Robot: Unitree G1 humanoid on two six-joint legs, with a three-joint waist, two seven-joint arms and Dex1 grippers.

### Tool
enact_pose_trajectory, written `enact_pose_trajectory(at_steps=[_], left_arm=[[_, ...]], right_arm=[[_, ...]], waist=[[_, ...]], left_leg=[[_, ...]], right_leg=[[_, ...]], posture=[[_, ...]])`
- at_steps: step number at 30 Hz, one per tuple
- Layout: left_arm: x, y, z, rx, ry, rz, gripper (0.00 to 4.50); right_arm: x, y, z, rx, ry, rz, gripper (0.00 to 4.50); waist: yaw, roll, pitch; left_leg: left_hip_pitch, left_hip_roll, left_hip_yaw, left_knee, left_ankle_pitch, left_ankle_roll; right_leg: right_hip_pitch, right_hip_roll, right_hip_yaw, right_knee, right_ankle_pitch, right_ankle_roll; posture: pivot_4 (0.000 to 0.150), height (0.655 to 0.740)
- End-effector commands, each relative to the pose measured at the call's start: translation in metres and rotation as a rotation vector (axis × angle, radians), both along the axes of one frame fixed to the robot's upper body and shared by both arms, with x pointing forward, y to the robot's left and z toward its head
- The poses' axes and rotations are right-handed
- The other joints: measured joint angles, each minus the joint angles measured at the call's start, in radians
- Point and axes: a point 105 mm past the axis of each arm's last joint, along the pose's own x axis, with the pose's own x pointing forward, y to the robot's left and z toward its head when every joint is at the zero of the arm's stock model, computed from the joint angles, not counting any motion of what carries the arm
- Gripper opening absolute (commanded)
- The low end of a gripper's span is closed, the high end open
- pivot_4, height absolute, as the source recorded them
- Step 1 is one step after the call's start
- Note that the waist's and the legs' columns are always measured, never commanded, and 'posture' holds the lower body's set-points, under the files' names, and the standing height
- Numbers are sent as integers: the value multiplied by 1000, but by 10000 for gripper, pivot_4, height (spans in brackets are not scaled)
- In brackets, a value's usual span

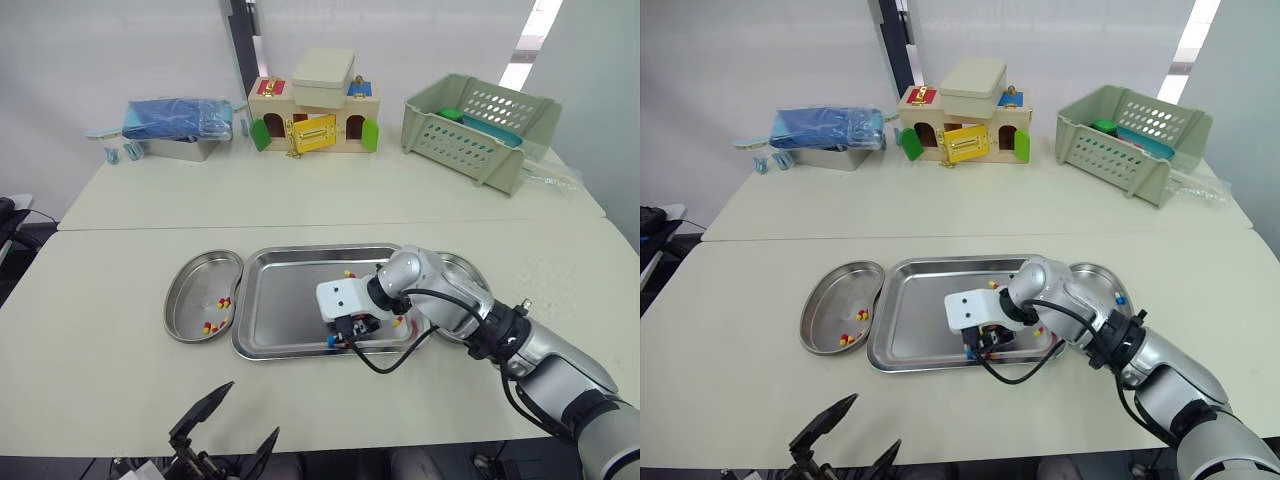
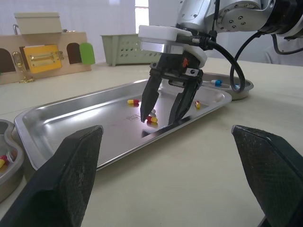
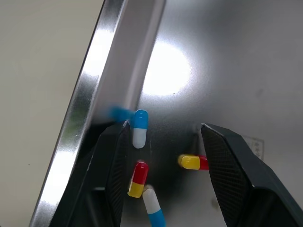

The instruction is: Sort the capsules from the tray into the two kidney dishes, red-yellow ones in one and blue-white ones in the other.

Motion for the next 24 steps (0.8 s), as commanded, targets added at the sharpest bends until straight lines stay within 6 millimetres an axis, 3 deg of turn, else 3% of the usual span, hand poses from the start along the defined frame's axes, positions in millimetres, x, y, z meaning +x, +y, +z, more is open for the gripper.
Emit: enact_pose_trajectory(at_steps=[1, 8, 19, 24], left_arm=[[-3, 1, 3, 12, -7, 7, 45000], [-3, 1, 3, 13, -1, 12, 45000], [-2, 2, 4, 16, 2, 18, 45000], [-1, 2, 5, 14, -7, 12, 45000]], right_arm=[[-2, 3, 2, -5, -25, 35, 25950], [-1, 4, -1, -16, -29, 39, 25950], [-2, 2, -6, -33, -8, 31, 768], [-4, 2, -5, -23, 5, 30, 46]], waist=[[0, 0, 0], [0, 0, 0], [1, 0, 0], [1, 0, 0]], left_leg=[[0, 0, 0, 0, 0, 0], [1, 0, 0, 0, 0, 0], [1, 0, 0, 0, 0, 0], [1, 0, 0, 0, 0, 0]], right_leg=[[0, 0, 0, 0, 0, 0], [0, 0, 0, 0, 0, 0], [1, 0, 0, 0, 0, 0], [1, 0, 0, 0, 0, 0]], posture=[[1500, 7400], [1500, 7400], [1500, 7400], [1500, 7400]])
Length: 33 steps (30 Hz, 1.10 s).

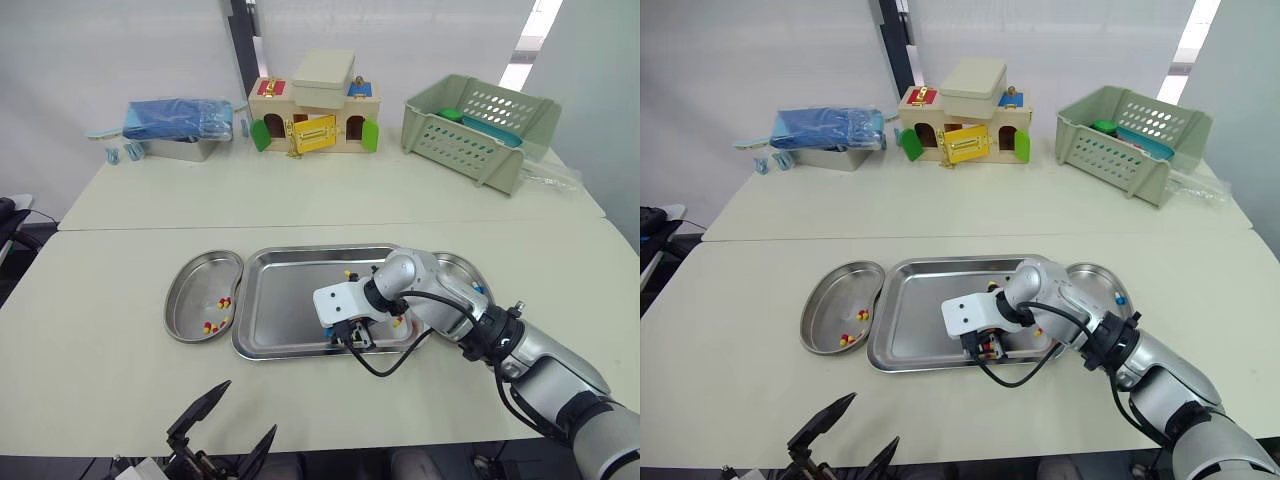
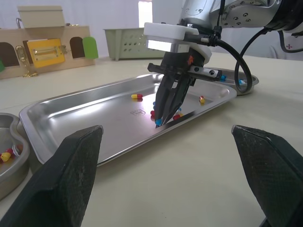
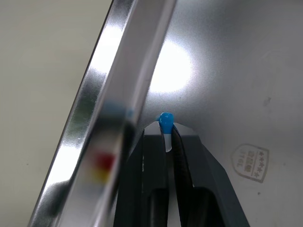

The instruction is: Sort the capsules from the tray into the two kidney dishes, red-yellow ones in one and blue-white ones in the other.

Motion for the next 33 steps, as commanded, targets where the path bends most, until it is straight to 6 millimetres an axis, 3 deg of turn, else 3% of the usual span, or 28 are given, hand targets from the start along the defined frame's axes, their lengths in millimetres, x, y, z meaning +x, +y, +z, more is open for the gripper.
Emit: enact_pose_trajectory(at_steps=[1, 4, 7, 9, 14, 24, 28, 33], left_arm=[[-3, -1, 6, 0, -27, -5, 45000], [-3, -2, 7, -3, -29, -11, 45000], [-4, -5, 9, 1, -42, -36, 45000], [-4, -9, 11, -7, -54, -54, 45000], [-5, -22, 14, -14, -85, -151, 45000], [0, -36, 14, -6, -116, -344, 45000], [6, -36, 14, -5, -123, -398, 45000], [14, -36, 14, -8, -135, -429, 45000]], right_arm=[[-3, -1, -3, 1, 22, -5, 46], [-5, 0, 1, 28, 37, -3, 46], [-12, 8, 25, 178, 81, 20, 46], [-16, 2, 40, 251, 127, 11, 46], [-19, -57, 65, 379, 155, -66, 46], [-6, -174, 64, 392, 73, -445, 46], [-2, -203, 57, 392, 44, -581, 46], [4, -224, 44, 402, 13, -699, 46]], waist=[[0, 0, 0], [0, 0, 0], [1, 0, 0], [2, 0, 0], [25, -2, 0], [25, -2, 0], [26, -2, 0], [25, -1, 0]], left_leg=[[0, 0, 0, 0, 0, 0], [0, 0, 0, 0, 0, 0], [0, 0, 0, 0, 0, 0], [-1, 0, 0, 0, 0, 0], [-1, 0, 0, 0, 0, 0], [0, 0, 0, 0, 0, 0], [1, 0, 0, 0, 0, 0], [2, 0, 0, 0, 0, 0]], right_leg=[[0, 0, 0, 0, 0, 0], [0, 0, 0, 0, 0, 0], [0, 0, 0, 0, 0, 0], [0, 0, 0, 0, 0, 0], [2, 0, -1, -3, 0, 0], [3, 0, -1, -2, 0, 0], [4, 0, -1, -3, 0, 0], [4, 0, -1, -2, 0, 0]], posture=[[1500, 7400], [1500, 7400], [1500, 7400], [1500, 7400], [1500, 7400], [1500, 7400], [1500, 7400], [1500, 7400]])
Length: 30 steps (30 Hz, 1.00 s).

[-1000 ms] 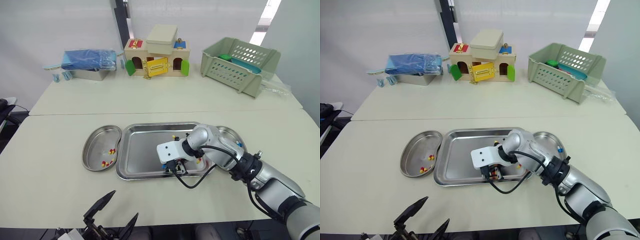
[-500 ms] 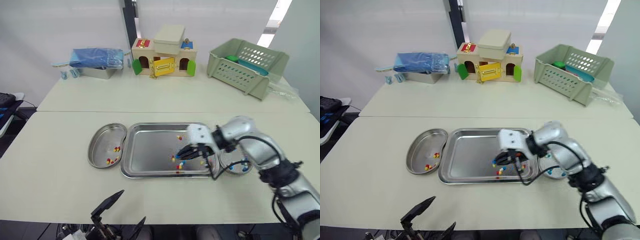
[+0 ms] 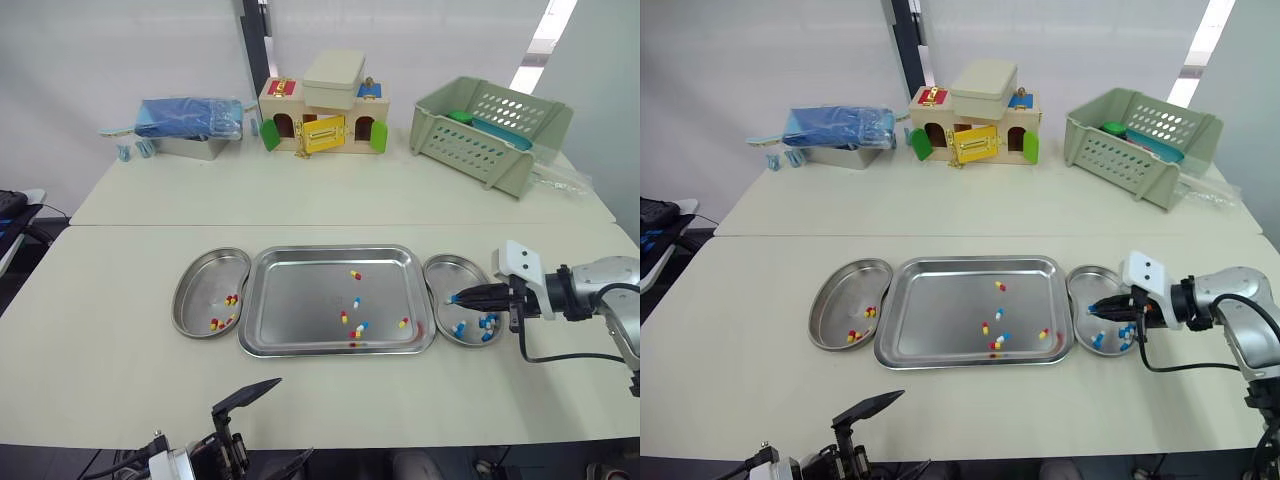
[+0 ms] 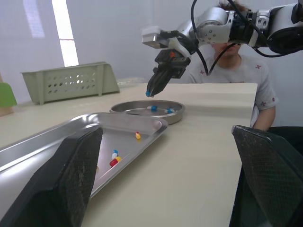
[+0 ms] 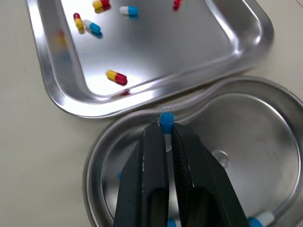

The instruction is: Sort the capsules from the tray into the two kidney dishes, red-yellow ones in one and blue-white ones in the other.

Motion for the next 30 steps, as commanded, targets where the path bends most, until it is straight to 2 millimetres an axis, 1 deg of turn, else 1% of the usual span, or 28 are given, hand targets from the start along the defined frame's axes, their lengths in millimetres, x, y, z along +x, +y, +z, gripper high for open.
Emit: enact_pose_trajectory(at_steps=[1, 5, 12, 13, 15, 23, 26, 28, 30], left_arm=[[1, 0, 1, -11, 3, -18, 45000], [2, 0, 1, -12, 3, -28, 45000], [3, 1, 1, -9, 1, -16, 45000], [2, 1, 1, -11, 1, -11, 45000], [1, 1, 1, -10, 2, -7, 45000], [3, 1, 0, -10, 2, 10, 45000], [5, 2, -1, -9, 0, 16, 45000], [6, 2, -1, -8, -3, 23, 45000], [11, 5, 0, -6, -13, 49, 45000]], right_arm=[[5, -11, 7, -6, -70, -54, 46], [5, -12, 0, -11, -61, -68, 46], [3, -14, -2, -21, -38, -67, 46], [3, -14, -2, -19, -35, -67, 6495], [3, -15, -2, -17, -32, -66, 10887], [4, -18, 1, -15, -36, -75, 33625], [3, -19, 1, -3, -36, -74, 44527], [2, -18, 2, 10, -37, -72, 44830], [0, -20, 7, 47, -39, -69, 44830]], waist=[[0, 0, 0], [0, 0, 0], [1, 0, 0], [1, 0, 0], [1, 0, 0], [1, 0, 0], [1, 0, 0], [1, 0, 0], [1, 0, 0]], left_leg=[[0, 0, 0, 0, 0, 0], [0, 0, 0, 0, 0, 0], [0, 0, 0, 0, 0, 0], [0, 0, 0, 0, 0, 0], [0, 0, 0, 0, 0, 0], [0, 0, 0, 0, 0, 0], [0, 0, 0, 0, 0, 0], [0, 0, 0, 0, 0, 0], [0, 0, 0, 0, 0, 0]], right_leg=[[0, 0, 0, 0, 0, 0], [0, 0, 0, 0, 0, 0], [0, 0, 0, 0, 0, 0], [0, 0, 0, 0, 0, 0], [0, 0, 0, 0, 0, 0], [0, 0, 0, 0, 0, 0], [0, 0, 0, 0, 0, 0], [0, 0, 0, 0, 0, 0], [0, 0, 0, 0, 0, 0]], posture=[[1500, 7400], [1500, 7400], [1500, 7400], [1500, 7400], [1500, 7400], [1500, 7400], [1500, 7400], [1500, 7400], [1500, 7400]])
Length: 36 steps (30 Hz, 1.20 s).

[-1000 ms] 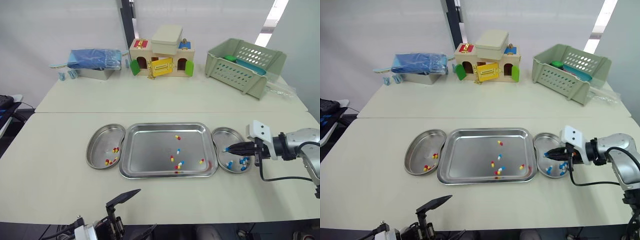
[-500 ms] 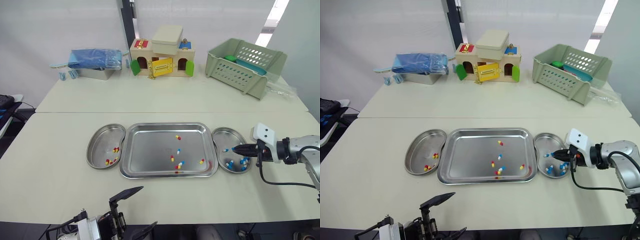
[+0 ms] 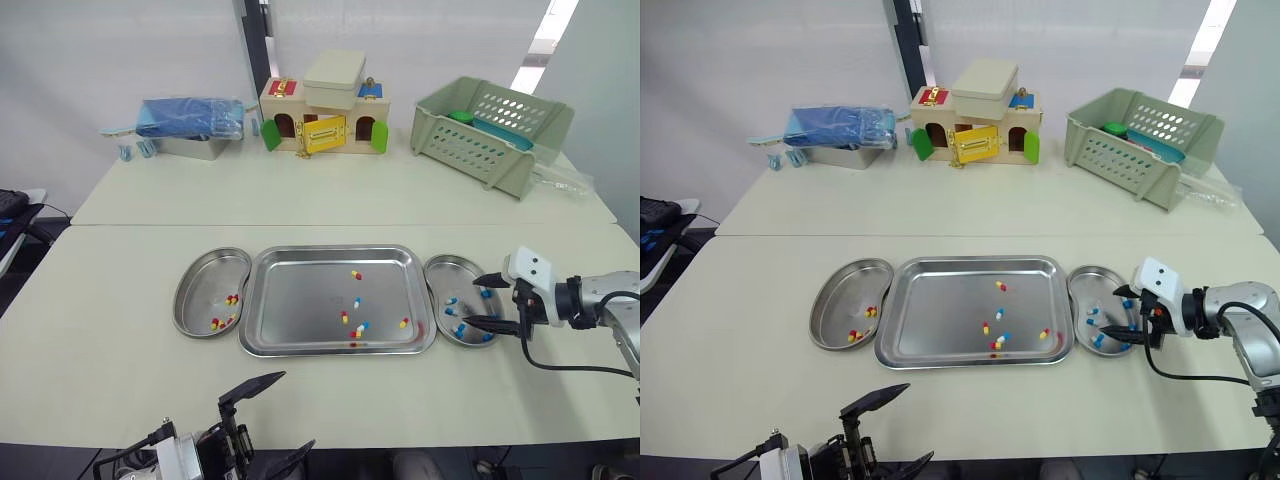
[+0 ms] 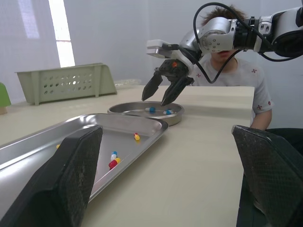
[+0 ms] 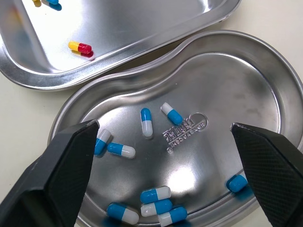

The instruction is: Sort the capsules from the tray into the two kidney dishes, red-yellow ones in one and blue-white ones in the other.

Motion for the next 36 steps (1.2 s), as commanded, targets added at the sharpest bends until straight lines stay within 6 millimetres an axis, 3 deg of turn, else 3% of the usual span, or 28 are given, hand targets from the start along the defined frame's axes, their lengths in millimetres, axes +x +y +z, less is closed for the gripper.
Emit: enact_pose_trajectory(at_steps=[1, 6, 13, 17, 20, 22, 28, 36], left_arm=[[6, 6, 3, 5, -22, 56, 45000], [22, 28, 13, 50, -30, 161, 45000], [40, 98, 32, 197, 58, 429, 45000], [47, 157, 52, 279, 114, 633, 45000], [42, 237, 63, 438, 282, 860, 45000], [40, 261, 69, 502, 318, 914, 45000], [48, 287, 85, 496, 312, 1005, 45000], [49, 286, 78, 498, 344, 993, 45000]], right_arm=[[-3, -7, 18, 56, -42, 5, 44830], [-8, -24, 29, 102, -68, 1, 44830], [-17, -62, 19, 99, -115, -50, 44830], [-16, -80, 14, 96, -135, -95, 44830], [-16, -88, 16, 121, -172, -110, 44830], [-16, -93, 11, 115, -165, -118, 44830], [-17, -103, 0, 103, -154, -140, 44830], [-17, -104, -1, 102, -157, -141, 44830]], waist=[[1, 0, 0], [1, 0, 0], [-1, 0, 0], [-5, 0, 0], [-6, 0, 1], [-12, 0, 1], [-18, 2, 2], [-24, 2, 2]], left_leg=[[0, 0, 0, 0, 0, 0], [0, 0, 0, 0, 0, 0], [1, 0, 0, 0, 0, 0], [2, 1, 0, 0, 0, 0], [2, 1, 0, 0, 0, 0], [2, 1, 0, -1, 0, 0], [2, 1, 1, -1, 0, 0], [2, 1, 1, -1, 0, 0]], right_leg=[[0, 0, 0, 0, 0, 0], [1, 0, 0, 0, 0, 0], [1, 0, 0, 0, 0, 0], [1, 1, 0, 1, 0, 0], [1, 1, 0, 2, 0, 0], [0, 2, 0, 3, -1, -1], [0, 0, 0, 2, -1, -1], [0, 1, 0, 3, -1, -1]], posture=[[1500, 7400], [1500, 7400], [1500, 7400], [1500, 7400], [1500, 7400], [1500, 7400], [1500, 7400], [1500, 7400]])
